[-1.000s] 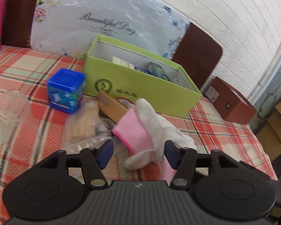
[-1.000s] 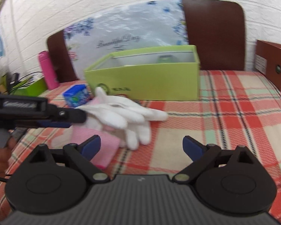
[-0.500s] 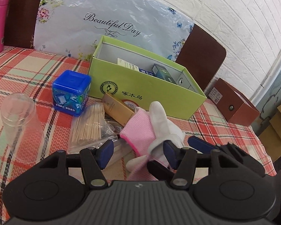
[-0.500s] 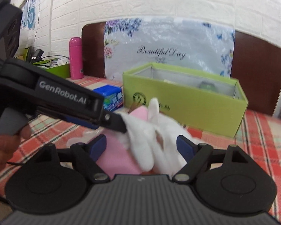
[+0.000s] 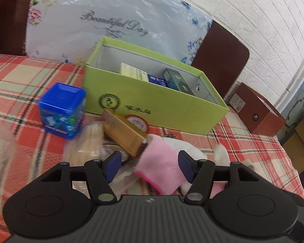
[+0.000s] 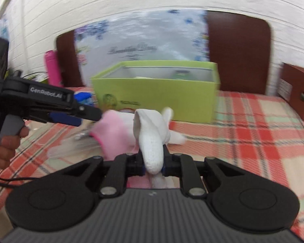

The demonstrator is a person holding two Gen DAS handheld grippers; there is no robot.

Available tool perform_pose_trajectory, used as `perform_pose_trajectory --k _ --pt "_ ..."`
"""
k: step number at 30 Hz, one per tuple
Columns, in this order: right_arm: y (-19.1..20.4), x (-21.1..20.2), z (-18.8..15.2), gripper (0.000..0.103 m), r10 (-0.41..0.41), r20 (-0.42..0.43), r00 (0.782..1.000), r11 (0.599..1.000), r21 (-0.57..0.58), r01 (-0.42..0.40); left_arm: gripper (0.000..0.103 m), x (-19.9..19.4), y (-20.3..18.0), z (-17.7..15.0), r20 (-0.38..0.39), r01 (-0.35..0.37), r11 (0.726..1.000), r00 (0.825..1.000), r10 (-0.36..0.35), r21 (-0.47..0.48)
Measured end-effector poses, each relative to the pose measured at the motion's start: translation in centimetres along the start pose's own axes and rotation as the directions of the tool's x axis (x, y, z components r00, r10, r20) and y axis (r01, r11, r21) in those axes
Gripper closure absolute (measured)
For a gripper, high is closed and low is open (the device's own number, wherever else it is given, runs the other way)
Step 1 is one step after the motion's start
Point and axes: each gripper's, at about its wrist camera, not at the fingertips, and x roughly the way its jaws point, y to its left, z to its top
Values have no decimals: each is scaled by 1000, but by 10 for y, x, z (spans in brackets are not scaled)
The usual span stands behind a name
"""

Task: Organize objects
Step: 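Carry both gloves over the lime-green box and lower them inside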

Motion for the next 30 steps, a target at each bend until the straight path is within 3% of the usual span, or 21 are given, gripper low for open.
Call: perform_pose_trajectory --k 2,6,8,9,15,17,18,19,21,25,30 --pt "-18 -6 -4 90 -41 -20 999 997 57 42 39 7 -12 -2 -14 33 999 999 -33 31" --pt "-42 -13 -12 90 -121 -37 992 985 123 125 37 26 -31 -10 -47 23 996 999 -19 90" --pt "-46 -13 -15 90 -128 -40 991 980 149 133 57 37 -35 -14 -88 29 994 996 -20 104" --pt "-47 -14 -16 90 -130 -39 991 979 152 135 81 41 -37 -17 -114 46 991 993 -32 123" --pt "-48 -11 -20 90 -133 -34 990 978 159 137 85 24 -53 -31 -147 104 969 987 -72 225" --pt "-48 -10 -20 90 -137 -36 990 977 163 141 80 16 -52 -32 -122 82 971 991 -56 224" --pt "-48 -10 -21 90 -138 -35 990 976 165 142 66 14 -51 -31 -110 72 975 993 -49 212" --pt "-49 -11 -21 90 -138 -35 990 976 167 142 42 12 -49 -29 -94 62 979 995 -45 194" --pt "-49 -11 -22 90 -141 -35 989 975 169 145 29 11 -49 -23 -55 48 986 998 -40 160" --pt "-49 -11 -22 90 -145 -34 989 974 173 149 28 23 -62 -15 -61 52 983 997 -41 178" --pt "-50 -12 -24 89 -151 -34 988 971 185 155 27 50 -76 -28 -121 26 971 993 4 239"
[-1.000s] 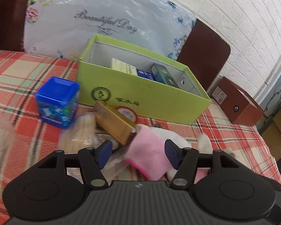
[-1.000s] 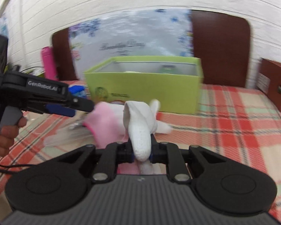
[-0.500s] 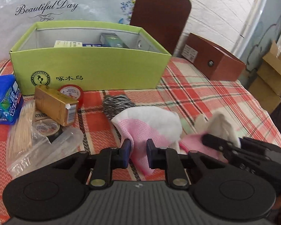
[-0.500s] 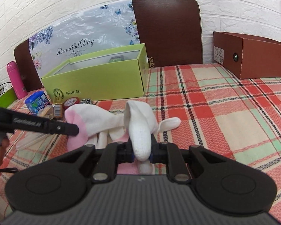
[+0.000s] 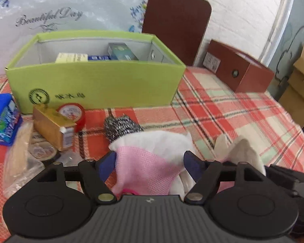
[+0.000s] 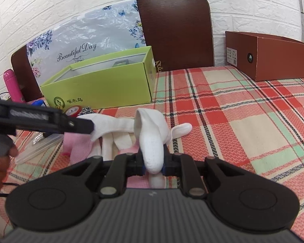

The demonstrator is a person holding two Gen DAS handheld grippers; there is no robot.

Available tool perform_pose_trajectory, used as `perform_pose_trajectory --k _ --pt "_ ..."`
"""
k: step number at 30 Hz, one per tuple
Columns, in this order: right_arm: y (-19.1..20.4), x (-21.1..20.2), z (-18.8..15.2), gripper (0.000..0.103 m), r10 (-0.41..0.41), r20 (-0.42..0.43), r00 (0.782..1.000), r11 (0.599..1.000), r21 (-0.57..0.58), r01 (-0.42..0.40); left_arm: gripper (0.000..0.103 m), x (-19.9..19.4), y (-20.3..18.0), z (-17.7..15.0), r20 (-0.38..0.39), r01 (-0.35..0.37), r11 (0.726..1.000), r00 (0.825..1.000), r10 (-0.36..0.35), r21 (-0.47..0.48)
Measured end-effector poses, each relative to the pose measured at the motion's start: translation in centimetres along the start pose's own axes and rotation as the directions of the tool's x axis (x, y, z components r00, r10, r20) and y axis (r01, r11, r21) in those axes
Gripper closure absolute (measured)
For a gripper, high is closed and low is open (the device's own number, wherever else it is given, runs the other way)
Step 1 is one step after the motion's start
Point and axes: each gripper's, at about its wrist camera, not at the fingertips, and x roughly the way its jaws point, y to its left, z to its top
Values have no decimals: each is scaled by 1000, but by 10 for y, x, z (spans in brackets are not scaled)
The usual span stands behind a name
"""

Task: Organize objects
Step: 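Carry both gloves over the lime-green box and lower them inside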

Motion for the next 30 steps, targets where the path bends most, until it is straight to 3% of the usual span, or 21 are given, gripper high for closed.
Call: perform_pose_trajectory --k 2,4,7,12,17,20,25,30 --pt "0 0 -1 89 -7 -3 1000 1000 1 7 45 12 2 -5 -64 34 999 997 -36 -29" --pt "-1 1 -1 89 -13 -11 1000 1000 4 13 68 12 4 -8 -55 34 999 998 -35 -15" --pt "0 4 -3 89 -23 -24 999 1000 2 23 86 8 13 -8 -75 75 996 994 -78 -45" --pt "4 1 4 89 -6 -8 1000 999 -37 5 88 -21 20 -8 -42 98 995 994 -99 -33" --pt "10 -11 36 89 44 96 994 997 -63 -38 88 -67 33 15 90 72 997 993 -70 -16" --pt "17 -15 62 89 78 172 982 994 -86 -64 87 -89 43 39 183 45 999 982 -41 -17" --pt "32 -10 108 89 123 275 954 990 -106 -97 87 -106 59 80 291 -59 998 955 64 -25" --pt "54 19 147 89 98 351 931 984 -177 -37 87 -92 84 116 314 -129 990 939 142 -63"
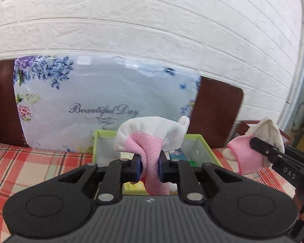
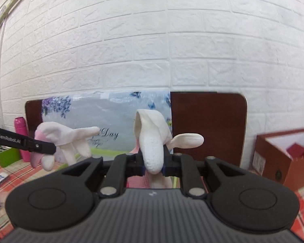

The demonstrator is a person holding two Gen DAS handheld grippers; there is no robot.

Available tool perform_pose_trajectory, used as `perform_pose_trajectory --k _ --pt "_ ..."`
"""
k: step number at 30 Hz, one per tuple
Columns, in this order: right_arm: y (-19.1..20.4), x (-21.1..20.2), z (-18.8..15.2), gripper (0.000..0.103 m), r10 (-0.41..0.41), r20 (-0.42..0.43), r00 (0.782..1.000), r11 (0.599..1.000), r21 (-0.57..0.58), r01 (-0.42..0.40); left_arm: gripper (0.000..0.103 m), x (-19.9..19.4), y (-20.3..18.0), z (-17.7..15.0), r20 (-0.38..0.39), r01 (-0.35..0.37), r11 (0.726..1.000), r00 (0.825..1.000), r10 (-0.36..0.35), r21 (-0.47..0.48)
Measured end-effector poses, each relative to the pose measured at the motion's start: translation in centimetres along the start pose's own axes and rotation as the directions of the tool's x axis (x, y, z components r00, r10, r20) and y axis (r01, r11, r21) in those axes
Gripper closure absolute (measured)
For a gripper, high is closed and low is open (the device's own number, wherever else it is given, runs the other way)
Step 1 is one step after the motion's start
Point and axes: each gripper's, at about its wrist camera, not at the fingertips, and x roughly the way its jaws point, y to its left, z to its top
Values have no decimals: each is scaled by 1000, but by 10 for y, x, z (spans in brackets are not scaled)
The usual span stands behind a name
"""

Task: Organize objects
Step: 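Carry both gloves over the lime-green box and lower them inside, then open both tools and withdraw them from the green box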

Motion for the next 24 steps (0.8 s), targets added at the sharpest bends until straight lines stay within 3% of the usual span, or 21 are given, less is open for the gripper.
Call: perform_pose_trajectory --k 5,10,14,18,22,24 --pt "12 57 0 89 -36 -14 999 996 -87 34 87 42 16 6 -50 -39 999 998 39 -2" --pt "17 118 -23 89 -43 -125 991 995 -99 31 87 81 28 2 -106 -67 998 992 65 -19" --pt "21 155 -40 89 -77 -222 972 986 -162 42 87 105 37 -1 -143 -85 996 986 82 -16" --pt "26 180 -57 89 -181 -283 942 950 -297 93 87 124 46 -7 -178 -96 995 980 90 -24" --pt "34 186 -69 89 -176 -309 935 918 -395 43 86 133 46 -15 -181 -101 995 978 102 13" --pt "37 185 -71 88 -181 -302 936 909 -415 42 75 135 40 -16 -166 -107 992 979 115 60"
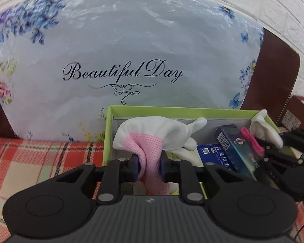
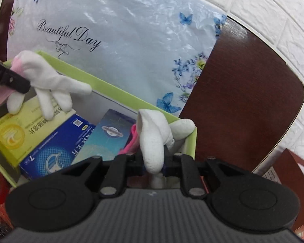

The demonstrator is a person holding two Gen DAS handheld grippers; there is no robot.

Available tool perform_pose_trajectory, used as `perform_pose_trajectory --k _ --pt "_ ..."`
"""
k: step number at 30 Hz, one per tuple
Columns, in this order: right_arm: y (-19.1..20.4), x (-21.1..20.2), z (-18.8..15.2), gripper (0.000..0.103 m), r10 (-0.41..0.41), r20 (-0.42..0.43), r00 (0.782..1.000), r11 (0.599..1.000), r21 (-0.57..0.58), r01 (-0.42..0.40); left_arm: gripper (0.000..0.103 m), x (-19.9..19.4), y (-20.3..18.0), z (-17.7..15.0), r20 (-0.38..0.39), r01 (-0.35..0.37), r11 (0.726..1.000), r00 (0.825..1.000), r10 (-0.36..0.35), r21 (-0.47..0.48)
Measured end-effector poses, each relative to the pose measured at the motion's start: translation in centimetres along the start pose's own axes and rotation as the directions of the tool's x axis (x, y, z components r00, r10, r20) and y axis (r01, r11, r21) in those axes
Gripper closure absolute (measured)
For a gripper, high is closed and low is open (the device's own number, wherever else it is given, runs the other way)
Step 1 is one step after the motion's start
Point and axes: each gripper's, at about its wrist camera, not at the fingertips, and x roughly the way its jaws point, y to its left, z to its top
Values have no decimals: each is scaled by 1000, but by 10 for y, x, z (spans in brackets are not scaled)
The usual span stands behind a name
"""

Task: Organize objects
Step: 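Open both tools and withdraw them from the green box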

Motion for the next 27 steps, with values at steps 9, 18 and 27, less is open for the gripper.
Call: perform_pose_trajectory --k 9,18,27 --pt "-7 -48 -4 17 -31 141 990 1000 9 30 25 -41 -9 -6 101 -16 1000 995 14 13" --pt "-12 -116 -12 2 -13 232 973 994 113 -14 21 -101 -16 -27 138 -6 999 990 13 -54" --pt "-14 -171 -54 0 47 219 975 960 259 -105 20 -137 -34 -81 86 20 992 996 -9 -121"
